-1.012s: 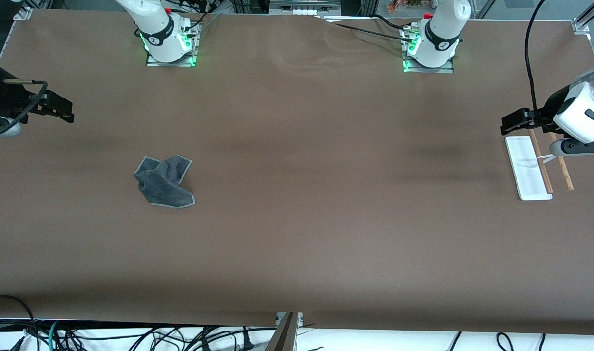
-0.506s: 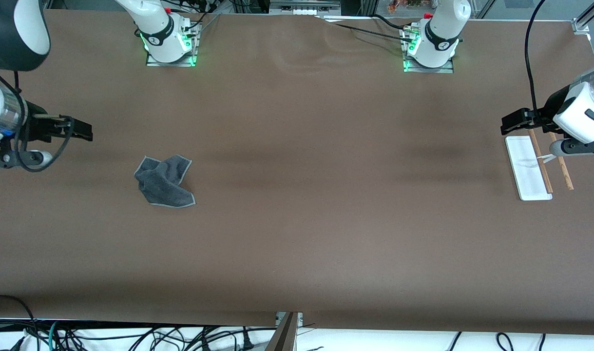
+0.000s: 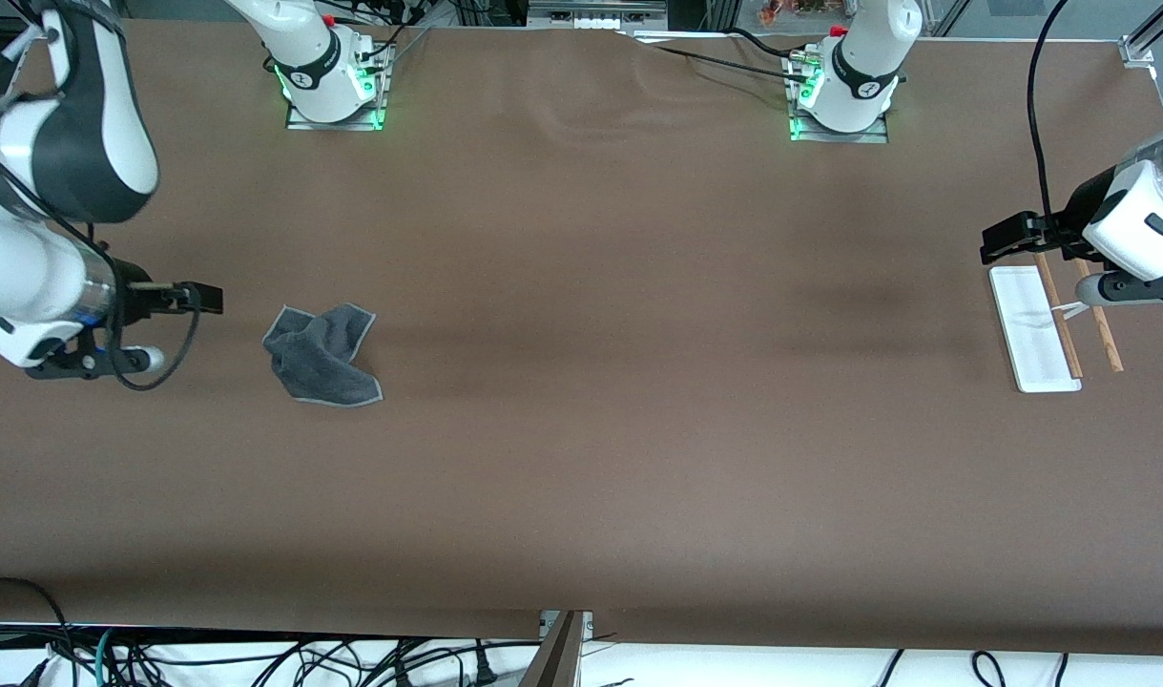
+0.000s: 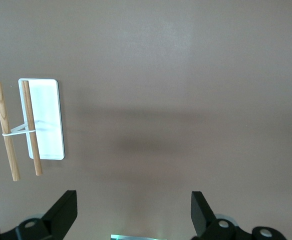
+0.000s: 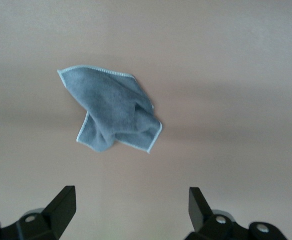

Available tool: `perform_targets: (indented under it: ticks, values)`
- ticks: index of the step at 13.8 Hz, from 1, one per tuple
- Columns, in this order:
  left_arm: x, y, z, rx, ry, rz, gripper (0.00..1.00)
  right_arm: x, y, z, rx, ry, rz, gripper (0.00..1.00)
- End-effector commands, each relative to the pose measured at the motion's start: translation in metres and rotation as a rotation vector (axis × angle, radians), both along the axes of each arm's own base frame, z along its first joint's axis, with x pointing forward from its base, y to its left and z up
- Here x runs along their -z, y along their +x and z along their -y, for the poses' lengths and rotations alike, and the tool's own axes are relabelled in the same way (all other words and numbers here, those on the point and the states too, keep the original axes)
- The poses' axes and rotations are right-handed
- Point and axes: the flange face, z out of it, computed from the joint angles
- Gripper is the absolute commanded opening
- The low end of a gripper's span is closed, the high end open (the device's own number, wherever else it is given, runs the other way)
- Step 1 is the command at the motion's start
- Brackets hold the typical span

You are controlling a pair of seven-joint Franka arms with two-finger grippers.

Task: Pass towel and hang on rack
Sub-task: 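Reach the right gripper down to the grey towel and grasp it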

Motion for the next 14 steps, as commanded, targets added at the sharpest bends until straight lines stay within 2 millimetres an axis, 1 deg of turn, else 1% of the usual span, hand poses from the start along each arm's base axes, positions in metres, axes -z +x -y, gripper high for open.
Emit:
perform_targets:
  ticks: [1, 3, 6, 7, 9, 11, 14]
  values:
    - [-0.004, 0.003, 0.001, 0.002, -0.025, -0.004, 1.0, 0.033, -0.007, -0.006, -0.017, 0.021, 0.036, 0.99]
    - [-0.004, 0.003, 0.001, 0.002, -0.025, -0.004, 1.0, 0.072, -0.011, -0.011, -0.027, 0.028, 0.051, 0.99]
    - [-0.004, 0.003, 0.0, 0.001, -0.025, -0.004, 1.0, 0.133, -0.024, -0.017, -0.038, 0.039, 0.06, 0.99]
    - [-0.004, 0.003, 0.0, 0.001, -0.025, -0.004, 1.0, 0.148, -0.027, -0.02, -0.037, 0.044, 0.071, 0.99]
    - [-0.004, 0.003, 0.0, 0.001, -0.025, -0.004, 1.0, 0.174, -0.03, -0.025, -0.041, 0.05, 0.075, 0.99]
    - [-0.004, 0.003, 0.0, 0.001, -0.025, -0.004, 1.0, 0.197, -0.034, -0.026, -0.041, 0.054, 0.069, 0.99]
    - [-0.004, 0.003, 0.0, 0.001, -0.025, -0.004, 1.0, 0.21, -0.04, -0.033, -0.054, 0.058, 0.043, 0.99]
